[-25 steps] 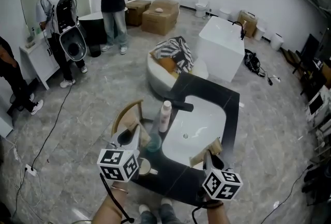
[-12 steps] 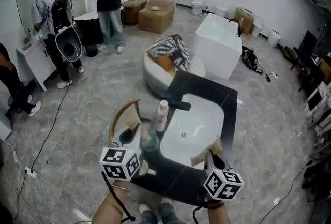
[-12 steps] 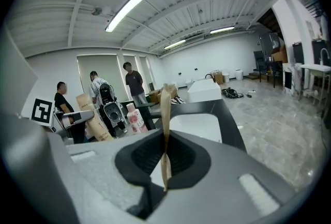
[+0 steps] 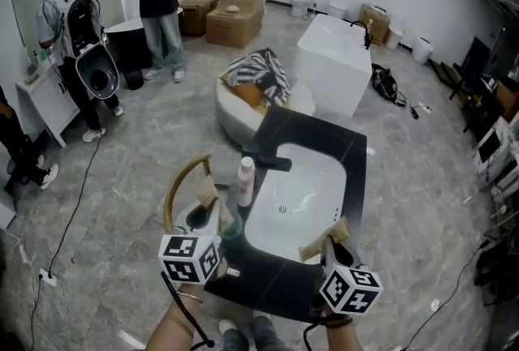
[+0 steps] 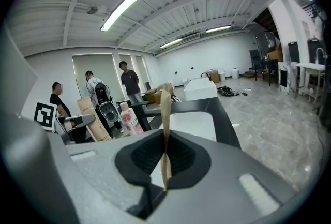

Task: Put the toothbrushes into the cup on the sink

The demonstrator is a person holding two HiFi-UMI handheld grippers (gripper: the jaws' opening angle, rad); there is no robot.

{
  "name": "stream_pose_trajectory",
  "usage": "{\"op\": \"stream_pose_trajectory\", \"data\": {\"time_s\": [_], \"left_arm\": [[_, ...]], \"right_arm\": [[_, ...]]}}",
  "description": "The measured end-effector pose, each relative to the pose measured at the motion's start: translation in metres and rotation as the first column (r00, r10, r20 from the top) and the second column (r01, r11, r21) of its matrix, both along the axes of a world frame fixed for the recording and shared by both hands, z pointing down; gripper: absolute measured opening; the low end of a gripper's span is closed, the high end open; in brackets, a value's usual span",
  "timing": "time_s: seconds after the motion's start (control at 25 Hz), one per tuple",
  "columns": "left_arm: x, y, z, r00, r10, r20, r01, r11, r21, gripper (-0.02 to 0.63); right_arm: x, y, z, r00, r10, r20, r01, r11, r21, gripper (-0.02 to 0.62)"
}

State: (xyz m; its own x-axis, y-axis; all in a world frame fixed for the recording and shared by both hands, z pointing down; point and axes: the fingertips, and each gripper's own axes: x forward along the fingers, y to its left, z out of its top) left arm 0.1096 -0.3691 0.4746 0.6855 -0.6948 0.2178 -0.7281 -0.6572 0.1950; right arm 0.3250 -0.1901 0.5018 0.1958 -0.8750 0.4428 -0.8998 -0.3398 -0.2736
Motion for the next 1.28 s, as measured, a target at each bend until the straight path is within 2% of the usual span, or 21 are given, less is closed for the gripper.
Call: {"op": "stream_pose_trajectory", "data": {"time_s": [0.48,0.84,1.04,1.28], "left_arm": [[0.009,-0.005,0.024,0.995,0.042,0.087,-0.039,0.998,-0.041,0.035],[0.015,-0.002,0.033,0.990,0.075,0.115,-0.066,0.994,-0.082,0.039],[0.018,0.000,0.028,0.991,0.078,0.109,-0.068,0.993,-0.096,0.127],[0.012,0.002,0.027,0.992,0.048,0.118,-0.036,0.994,-0.101,0.163]], "right_arm": [[0.018,0.006,0.011,0.998,0.049,0.029,-0.049,0.999,-0.012,0.008],[0.015,-0.001,0.020,0.998,0.038,0.045,-0.037,0.999,-0.020,0.008],[0.015,-0.002,0.020,0.998,0.034,0.050,-0.033,0.999,-0.020,0.008],[0.012,-0.002,0.018,0.998,0.021,0.054,-0.020,1.000,-0.015,0.008]]}}
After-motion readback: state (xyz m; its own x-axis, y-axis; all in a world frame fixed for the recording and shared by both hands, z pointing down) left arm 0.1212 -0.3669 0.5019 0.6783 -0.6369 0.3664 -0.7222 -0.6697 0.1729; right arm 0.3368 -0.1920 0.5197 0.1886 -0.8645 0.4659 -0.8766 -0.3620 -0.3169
